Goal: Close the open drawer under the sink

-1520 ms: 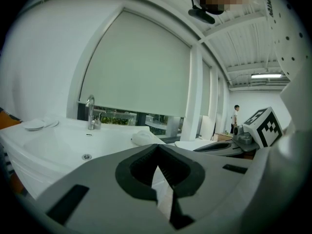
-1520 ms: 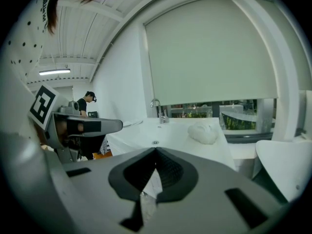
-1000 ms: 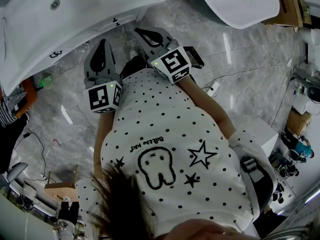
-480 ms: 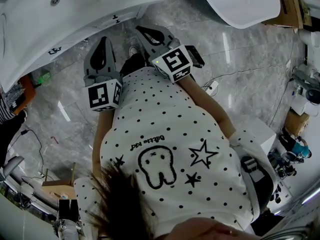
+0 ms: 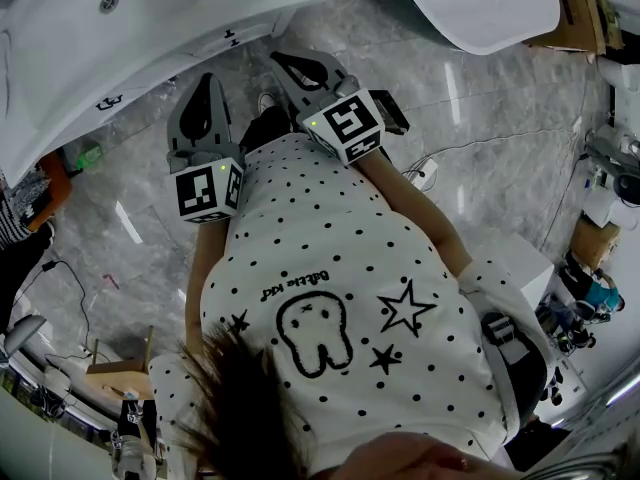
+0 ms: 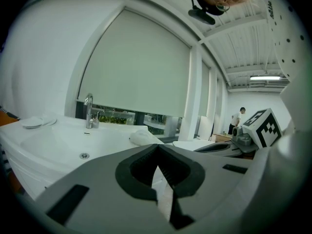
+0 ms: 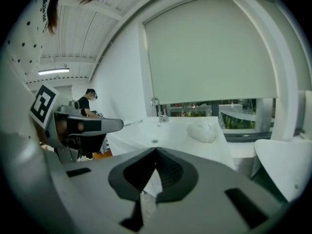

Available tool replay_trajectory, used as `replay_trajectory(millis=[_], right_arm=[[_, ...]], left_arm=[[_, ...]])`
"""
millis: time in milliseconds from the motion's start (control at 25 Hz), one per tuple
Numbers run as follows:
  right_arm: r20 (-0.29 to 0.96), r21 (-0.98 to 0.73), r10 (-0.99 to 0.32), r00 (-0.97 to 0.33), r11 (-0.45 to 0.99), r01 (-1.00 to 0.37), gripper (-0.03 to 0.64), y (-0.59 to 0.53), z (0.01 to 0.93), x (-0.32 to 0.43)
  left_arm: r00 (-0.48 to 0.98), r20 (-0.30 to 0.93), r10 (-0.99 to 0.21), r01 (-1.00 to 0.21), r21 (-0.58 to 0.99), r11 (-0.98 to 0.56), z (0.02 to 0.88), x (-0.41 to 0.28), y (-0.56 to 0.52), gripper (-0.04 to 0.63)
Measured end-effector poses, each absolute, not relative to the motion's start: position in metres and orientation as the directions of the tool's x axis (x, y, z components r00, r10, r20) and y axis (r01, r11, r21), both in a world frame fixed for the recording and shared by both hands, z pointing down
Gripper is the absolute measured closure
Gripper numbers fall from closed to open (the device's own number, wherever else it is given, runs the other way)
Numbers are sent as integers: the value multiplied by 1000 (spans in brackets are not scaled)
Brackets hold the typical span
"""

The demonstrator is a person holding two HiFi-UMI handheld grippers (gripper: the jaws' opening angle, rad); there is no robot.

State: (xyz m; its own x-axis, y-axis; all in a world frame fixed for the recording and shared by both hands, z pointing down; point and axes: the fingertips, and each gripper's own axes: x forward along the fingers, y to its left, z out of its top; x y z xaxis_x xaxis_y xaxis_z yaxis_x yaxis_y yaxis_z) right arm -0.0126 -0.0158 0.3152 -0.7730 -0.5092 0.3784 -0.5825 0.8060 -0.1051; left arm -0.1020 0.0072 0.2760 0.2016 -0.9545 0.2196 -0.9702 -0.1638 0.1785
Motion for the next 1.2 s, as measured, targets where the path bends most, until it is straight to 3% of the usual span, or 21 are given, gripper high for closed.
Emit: replay_trajectory(millis=[1200], right_arm=[[394,-112,-490,-778,814,-569,603,-18,319,-11]], left_arm=[[200,234,-951,-971,180,-160,278,-101,2,591]])
